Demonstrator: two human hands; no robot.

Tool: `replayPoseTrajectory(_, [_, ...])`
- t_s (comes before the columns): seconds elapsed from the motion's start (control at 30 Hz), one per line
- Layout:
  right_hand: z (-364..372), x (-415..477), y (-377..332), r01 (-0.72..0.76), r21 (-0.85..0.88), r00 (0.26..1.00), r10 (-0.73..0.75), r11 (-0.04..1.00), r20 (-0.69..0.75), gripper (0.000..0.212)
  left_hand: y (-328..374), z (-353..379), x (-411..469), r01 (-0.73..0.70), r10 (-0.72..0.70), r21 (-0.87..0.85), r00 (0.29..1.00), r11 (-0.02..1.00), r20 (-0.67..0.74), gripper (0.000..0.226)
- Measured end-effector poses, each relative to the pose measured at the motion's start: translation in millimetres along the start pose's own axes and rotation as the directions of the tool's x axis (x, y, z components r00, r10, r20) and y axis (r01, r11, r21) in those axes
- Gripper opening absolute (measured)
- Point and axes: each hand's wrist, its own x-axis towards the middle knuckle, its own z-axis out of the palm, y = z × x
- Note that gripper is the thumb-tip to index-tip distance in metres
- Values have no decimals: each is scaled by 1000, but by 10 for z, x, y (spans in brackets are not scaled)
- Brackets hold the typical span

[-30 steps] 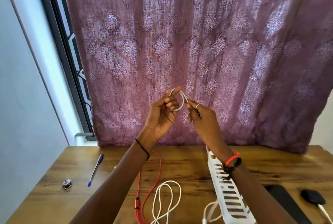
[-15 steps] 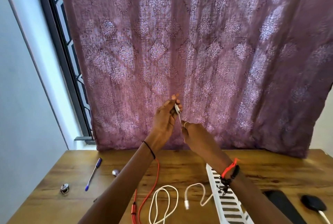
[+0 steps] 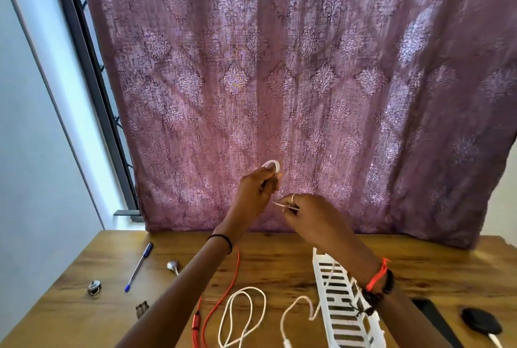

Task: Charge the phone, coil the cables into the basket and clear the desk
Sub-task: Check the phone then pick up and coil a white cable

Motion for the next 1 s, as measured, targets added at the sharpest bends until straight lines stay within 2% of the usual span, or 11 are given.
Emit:
replayPoseTrajectory(0.2, [-140,17,200,37,79,989,-25,996,-148,19,-15,30,-224,67,-73,55,990,996,119,16])
replayPoseTrajectory(0.3, [-145,52,293,79,118,973,-50,990,-227,19,109,11,-274,105,-89,-90,982,990,165,25])
replayPoseTrajectory(0.4, [-147,93,357,116,156,955,-68,981,-289,18,190,7,-280,173,-122,-270,973,947,196,25])
replayPoseTrajectory(0.57, [-176,105,373,185,289,938,-81,939,-337,18,223,5,-291,239,-118,-425,949,873,292,34])
replayPoseTrajectory(0.73, [-173,121,417,194,445,939,-35,874,-341,19,209,44,-292,285,-120,-550,941,785,316,33])
replayPoseTrajectory(0.83, [-121,132,433,182,540,943,9,822,-332,18,234,65,-251,384,-176,-666,916,639,360,33])
replayPoseTrajectory(0.93, [-66,156,432,184,600,935,49,778,-350,16,265,80,-202,448,-222,-785,894,428,389,30])
replayPoseTrajectory(1.0, [-27,177,438,185,591,925,64,785,-374,16,276,84,-173,449,-236,-853,888,265,394,31])
